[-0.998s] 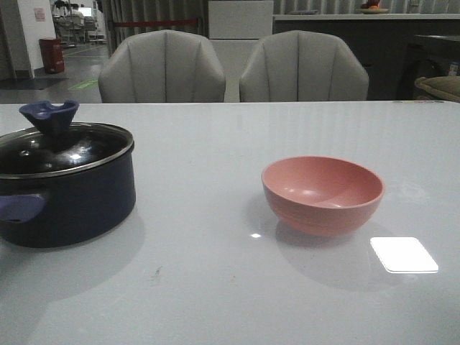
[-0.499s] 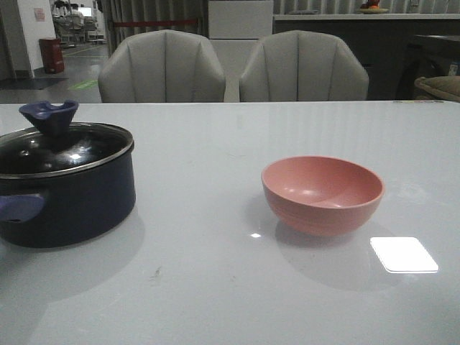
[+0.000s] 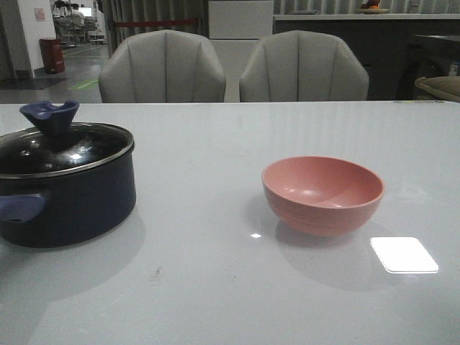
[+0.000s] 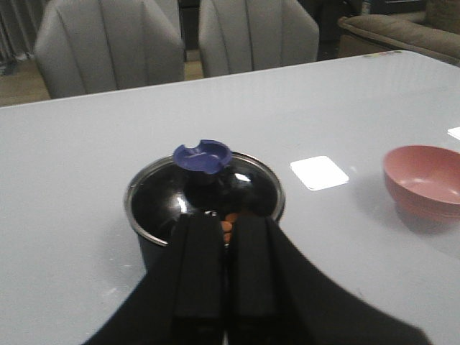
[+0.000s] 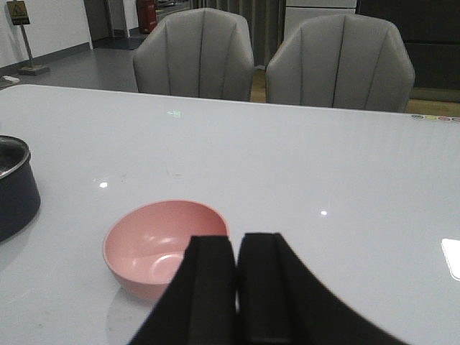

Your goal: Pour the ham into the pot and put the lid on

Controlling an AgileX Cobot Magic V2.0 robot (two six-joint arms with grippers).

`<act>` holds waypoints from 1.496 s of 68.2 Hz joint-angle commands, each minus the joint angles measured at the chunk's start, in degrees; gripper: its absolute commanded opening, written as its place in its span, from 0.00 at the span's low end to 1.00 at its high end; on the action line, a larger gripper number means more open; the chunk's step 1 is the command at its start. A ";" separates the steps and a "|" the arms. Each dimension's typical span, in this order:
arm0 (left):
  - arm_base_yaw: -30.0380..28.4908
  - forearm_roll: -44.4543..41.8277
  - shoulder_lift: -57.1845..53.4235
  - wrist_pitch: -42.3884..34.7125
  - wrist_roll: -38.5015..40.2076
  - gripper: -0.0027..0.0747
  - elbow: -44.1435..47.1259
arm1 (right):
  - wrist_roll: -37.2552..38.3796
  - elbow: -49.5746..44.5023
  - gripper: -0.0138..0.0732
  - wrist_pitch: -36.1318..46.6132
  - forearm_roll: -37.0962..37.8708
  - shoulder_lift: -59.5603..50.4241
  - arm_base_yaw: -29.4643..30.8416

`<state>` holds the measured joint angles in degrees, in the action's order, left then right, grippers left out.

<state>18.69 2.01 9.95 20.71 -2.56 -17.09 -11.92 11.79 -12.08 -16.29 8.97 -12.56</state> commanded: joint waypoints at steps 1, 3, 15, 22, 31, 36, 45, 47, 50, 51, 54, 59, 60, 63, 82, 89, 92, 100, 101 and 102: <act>-3.14 -0.70 -1.49 -12.03 0.26 0.18 3.65 | -0.34 1.53 0.35 5.04 0.22 0.50 0.11; -4.11 -0.70 -2.29 -14.35 0.36 0.18 5.26 | -0.34 1.53 0.35 5.04 0.22 0.50 0.11; -10.37 -0.70 -7.56 -24.76 0.69 0.18 13.65 | -0.34 1.53 0.35 5.04 0.22 0.50 0.11; -13.52 -0.70 -9.42 -27.20 1.18 0.18 16.82 | -0.34 1.53 0.35 5.04 0.22 0.50 0.11; -15.68 -1.34 -10.56 -27.53 3.34 0.18 18.63 | -0.34 1.53 0.35 5.04 0.22 0.50 0.11; -15.94 -1.34 -10.57 -26.76 3.34 0.18 18.63 | -0.34 1.53 0.35 5.04 0.22 0.50 0.11; -15.94 -1.34 -10.57 -26.67 3.34 0.18 18.63 | -0.34 1.53 0.35 5.04 0.22 0.50 0.11; -15.94 -1.34 -10.57 -26.67 3.34 0.18 18.63 | -0.34 1.53 0.35 5.04 0.22 0.50 0.11; -15.94 -1.34 -10.57 -26.67 3.34 0.18 18.63 | -0.34 1.53 0.35 5.04 0.22 0.50 0.11; -15.94 -1.34 -10.57 -26.67 3.34 0.18 18.63 | -0.34 1.53 0.35 5.04 0.22 0.50 0.11; -15.94 -1.34 -10.57 -26.67 3.34 0.18 18.63 | -0.34 1.53 0.35 5.04 0.22 0.50 0.11; -15.94 -1.34 -10.57 -26.67 3.34 0.18 18.63 | -0.34 1.53 0.35 5.04 0.22 0.50 0.11; -15.94 -1.34 -10.57 -26.67 3.34 0.18 18.63 | -0.34 1.53 0.35 5.04 0.22 0.50 0.11; -15.94 -1.34 -10.57 -26.67 3.34 0.18 18.63 | -0.34 1.53 0.35 5.04 0.22 0.50 0.11; -15.94 -1.34 -10.57 -26.67 3.34 0.18 18.63 | -0.34 1.53 0.35 5.04 0.22 0.50 0.11; -15.94 -1.34 -10.57 -26.67 3.34 0.18 18.63 | -0.34 1.53 0.35 5.04 0.22 0.50 0.11; -15.94 -1.34 -10.57 -26.67 3.34 0.18 18.63 | -0.34 1.53 0.35 5.04 0.22 0.50 0.11; -15.94 -1.34 -10.57 -26.67 3.34 0.18 18.63 | -0.40 0.97 0.35 5.61 1.12 0.50 0.20; -15.94 -1.34 -10.57 -26.67 3.34 0.18 18.63 | -0.40 0.66 0.35 5.99 1.79 0.50 0.29; -15.94 -1.34 -10.57 -26.67 3.34 0.18 18.63 | -0.40 0.37 0.35 6.39 2.57 0.50 0.35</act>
<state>2.89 0.57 -0.30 -1.90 0.00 0.30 -11.96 11.54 -11.84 -16.29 8.97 -12.56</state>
